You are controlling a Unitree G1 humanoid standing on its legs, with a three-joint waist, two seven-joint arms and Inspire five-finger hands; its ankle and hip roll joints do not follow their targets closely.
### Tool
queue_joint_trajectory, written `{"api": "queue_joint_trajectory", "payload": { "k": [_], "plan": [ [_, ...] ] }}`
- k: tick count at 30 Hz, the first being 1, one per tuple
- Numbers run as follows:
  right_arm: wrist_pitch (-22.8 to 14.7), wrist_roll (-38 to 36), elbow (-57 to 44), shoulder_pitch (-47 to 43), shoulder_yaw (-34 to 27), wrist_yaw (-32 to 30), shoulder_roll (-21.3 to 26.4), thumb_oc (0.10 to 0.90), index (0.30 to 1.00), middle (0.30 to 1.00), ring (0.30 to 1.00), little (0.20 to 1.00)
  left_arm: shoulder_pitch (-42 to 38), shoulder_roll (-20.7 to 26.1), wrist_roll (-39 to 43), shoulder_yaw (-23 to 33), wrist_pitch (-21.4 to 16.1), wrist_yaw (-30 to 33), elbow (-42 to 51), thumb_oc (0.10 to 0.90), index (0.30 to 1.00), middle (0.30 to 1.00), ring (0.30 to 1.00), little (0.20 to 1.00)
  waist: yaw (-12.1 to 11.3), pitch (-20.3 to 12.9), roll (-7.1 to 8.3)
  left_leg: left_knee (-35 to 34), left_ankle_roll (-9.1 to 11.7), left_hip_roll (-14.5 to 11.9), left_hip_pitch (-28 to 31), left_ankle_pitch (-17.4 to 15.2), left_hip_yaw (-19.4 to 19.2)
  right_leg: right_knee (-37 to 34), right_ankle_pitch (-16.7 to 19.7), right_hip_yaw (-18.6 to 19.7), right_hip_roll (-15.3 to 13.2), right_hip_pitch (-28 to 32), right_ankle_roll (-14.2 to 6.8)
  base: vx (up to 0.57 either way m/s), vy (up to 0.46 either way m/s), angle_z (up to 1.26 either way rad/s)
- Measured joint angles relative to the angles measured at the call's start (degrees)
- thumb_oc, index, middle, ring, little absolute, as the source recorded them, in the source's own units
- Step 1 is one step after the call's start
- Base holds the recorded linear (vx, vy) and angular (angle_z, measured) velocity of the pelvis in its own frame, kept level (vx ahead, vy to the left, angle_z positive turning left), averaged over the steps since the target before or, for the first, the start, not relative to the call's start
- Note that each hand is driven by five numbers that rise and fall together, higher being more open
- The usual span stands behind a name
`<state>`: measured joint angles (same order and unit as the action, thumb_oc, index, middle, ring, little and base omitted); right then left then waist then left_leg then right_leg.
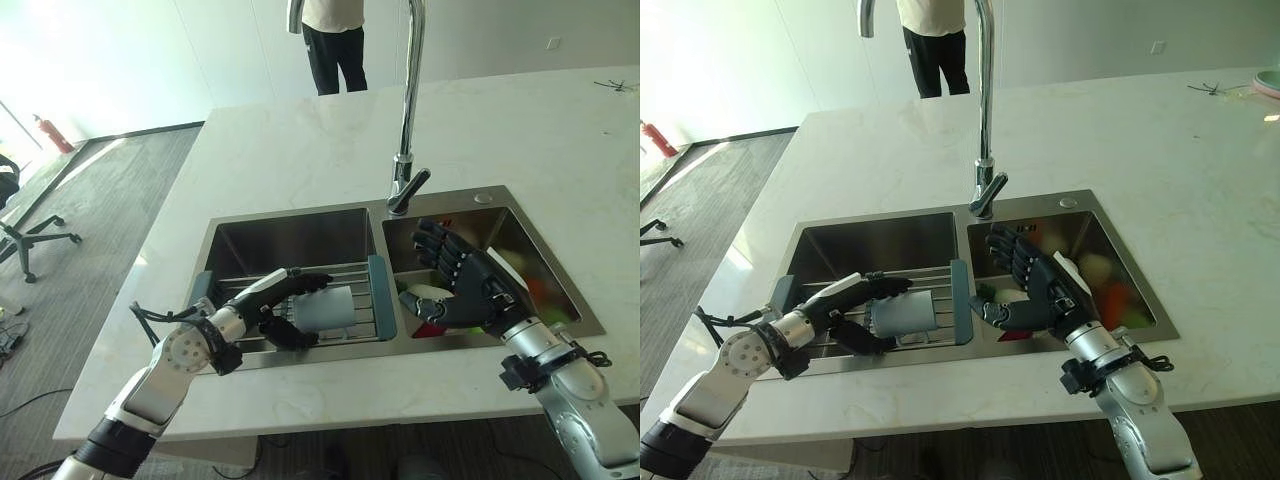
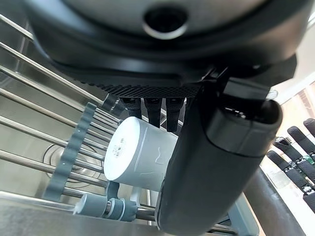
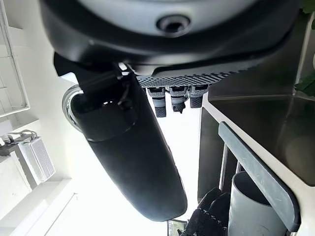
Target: Place the dishes in the dishwasher.
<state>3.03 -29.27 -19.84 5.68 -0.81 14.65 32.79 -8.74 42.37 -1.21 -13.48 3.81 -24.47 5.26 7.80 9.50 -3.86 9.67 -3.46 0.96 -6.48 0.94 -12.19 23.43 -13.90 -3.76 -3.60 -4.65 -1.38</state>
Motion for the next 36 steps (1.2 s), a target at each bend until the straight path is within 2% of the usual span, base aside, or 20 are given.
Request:
{"api": "queue_joint_trajectory", "payload": {
  "k": [13,29,36],
  "plan": [
    [0.1,0.0,0.0,-0.4,0.0,0.4,0.0,0.800,0.900,0.900,0.900,0.900,-1.7,0.0,-2.1,0.0,0.3,0.1,-1.8,0.800,0.900,0.900,0.900,0.900,0.1,0.0,-0.05,-0.7,0.1,0.0,0.6,0.1,-0.4,-0.1,-0.2,0.3,0.0,0.1,-0.3,0.00,0.000,0.00],
    [0.9,0.0,0.1,-1.2,0.0,1.3,0.0,0.800,0.900,0.900,0.900,0.900,-2.9,0.0,-8.7,-0.5,0.7,0.4,-3.0,0.800,0.900,0.900,0.900,0.900,0.2,0.1,-0.02,-1.0,0.2,0.0,0.6,0.2,-0.3,-0.6,-0.2,0.2,0.1,0.2,-0.3,0.00,0.000,0.00],
    [1.0,0.0,0.6,-1.3,0.1,1.4,0.0,0.800,0.900,0.900,0.900,0.900,-4.1,0.4,-10.3,-3.2,0.8,0.0,-3.1,0.800,0.900,0.900,0.900,0.900,0.5,0.1,0.02,-1.1,0.2,0.0,0.6,0.2,-0.4,-0.8,-0.2,0.2,0.1,0.3,-0.3,0.00,0.000,0.00]
  ]
}}
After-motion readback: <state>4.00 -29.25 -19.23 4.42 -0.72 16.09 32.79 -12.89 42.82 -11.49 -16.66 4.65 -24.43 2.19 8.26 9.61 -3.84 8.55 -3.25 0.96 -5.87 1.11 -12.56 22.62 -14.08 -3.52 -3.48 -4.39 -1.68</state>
